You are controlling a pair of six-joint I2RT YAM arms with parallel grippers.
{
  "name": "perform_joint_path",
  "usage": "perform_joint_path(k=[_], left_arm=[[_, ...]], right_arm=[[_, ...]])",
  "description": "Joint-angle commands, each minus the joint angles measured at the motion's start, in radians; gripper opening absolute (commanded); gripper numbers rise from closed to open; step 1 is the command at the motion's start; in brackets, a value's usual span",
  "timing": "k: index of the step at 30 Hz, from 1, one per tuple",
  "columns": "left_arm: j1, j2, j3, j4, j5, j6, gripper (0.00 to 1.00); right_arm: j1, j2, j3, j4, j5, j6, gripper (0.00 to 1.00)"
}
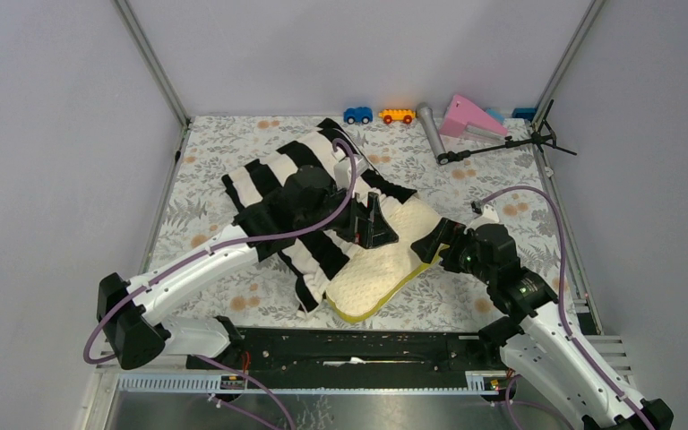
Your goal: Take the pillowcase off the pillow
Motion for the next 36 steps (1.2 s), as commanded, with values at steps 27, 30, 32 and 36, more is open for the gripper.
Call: perform_joint_path(k=[27,30,32,36], left_arm=[[0.008,0.203,-0.127,-0.090,-0.401,0.070,0.87],[0.010,0.217,-0.163,-0.047,-0.450,0.051,0.83],[0.018,0.231,-0.177,-0.047,-0.507,0.033,0.78],[0.097,0.225,-0.244,-0.014,-0.572,-0.023,0.61]], right_arm=[[0.000,0.178,-0.067,0.118,-0.150,0.226,0.96],[-0.001,0.198,-0.068,0.117,-0.105,0.201,0.49],[-0.001,0.195,-0.058,0.082,-0.038,0.184,0.02],[-0.001,0.169,0.005,-0.029,0.165,0.130,0.00]])
